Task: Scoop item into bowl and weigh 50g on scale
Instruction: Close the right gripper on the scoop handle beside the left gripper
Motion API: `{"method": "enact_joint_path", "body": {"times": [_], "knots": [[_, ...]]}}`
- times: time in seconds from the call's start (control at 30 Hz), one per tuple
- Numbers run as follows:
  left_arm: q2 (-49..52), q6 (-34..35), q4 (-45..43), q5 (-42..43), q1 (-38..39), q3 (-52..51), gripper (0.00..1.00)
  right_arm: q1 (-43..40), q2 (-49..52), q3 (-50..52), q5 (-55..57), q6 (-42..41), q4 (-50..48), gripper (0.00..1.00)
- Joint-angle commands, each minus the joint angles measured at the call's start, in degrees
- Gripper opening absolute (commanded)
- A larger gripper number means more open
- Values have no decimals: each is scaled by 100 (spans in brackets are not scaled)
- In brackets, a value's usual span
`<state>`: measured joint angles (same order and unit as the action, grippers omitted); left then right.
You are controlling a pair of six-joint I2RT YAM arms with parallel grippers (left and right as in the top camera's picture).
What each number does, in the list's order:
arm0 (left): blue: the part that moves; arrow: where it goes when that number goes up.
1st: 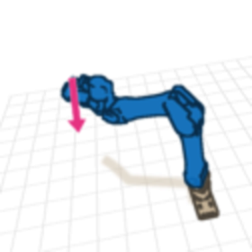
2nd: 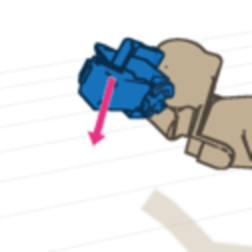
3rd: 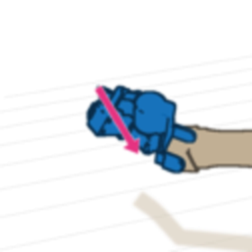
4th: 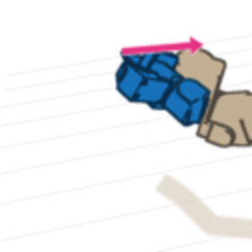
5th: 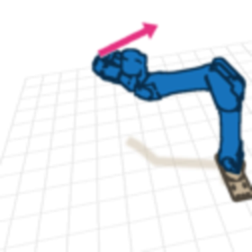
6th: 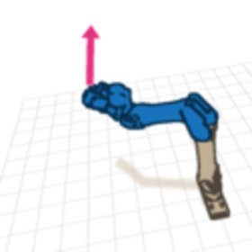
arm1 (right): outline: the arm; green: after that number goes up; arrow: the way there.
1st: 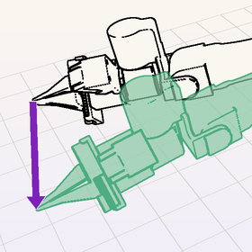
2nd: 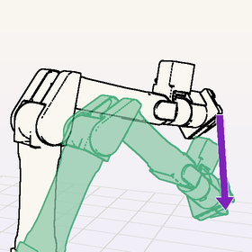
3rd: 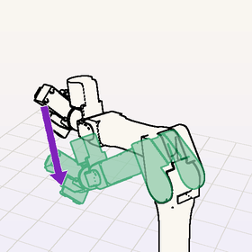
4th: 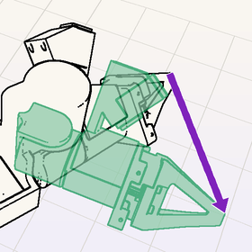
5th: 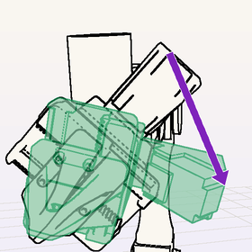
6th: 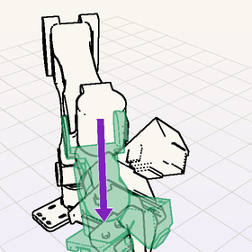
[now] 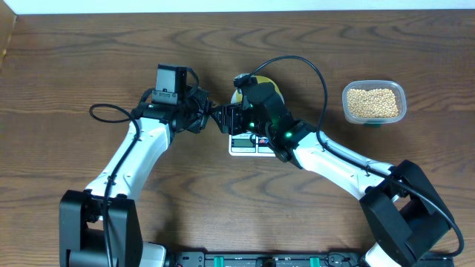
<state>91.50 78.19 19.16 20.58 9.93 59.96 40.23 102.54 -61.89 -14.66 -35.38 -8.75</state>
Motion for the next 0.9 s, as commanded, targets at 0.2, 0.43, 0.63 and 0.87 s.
{"method": "enact_joint_path", "body": {"times": [0.2,0.43,0.63,0.87], "knots": [[22,33,-13,-70,13,15,7,-173,11,-105,-407,-105,98,55],[22,33,-13,-70,13,15,8,-142,11,-105,-695,-103,-9,29],[22,33,-11,-70,13,15,7,83,11,-105,-483,-74,-109,26],[22,33,-13,-70,13,15,7,136,13,-105,-140,-76,-105,10]]}}
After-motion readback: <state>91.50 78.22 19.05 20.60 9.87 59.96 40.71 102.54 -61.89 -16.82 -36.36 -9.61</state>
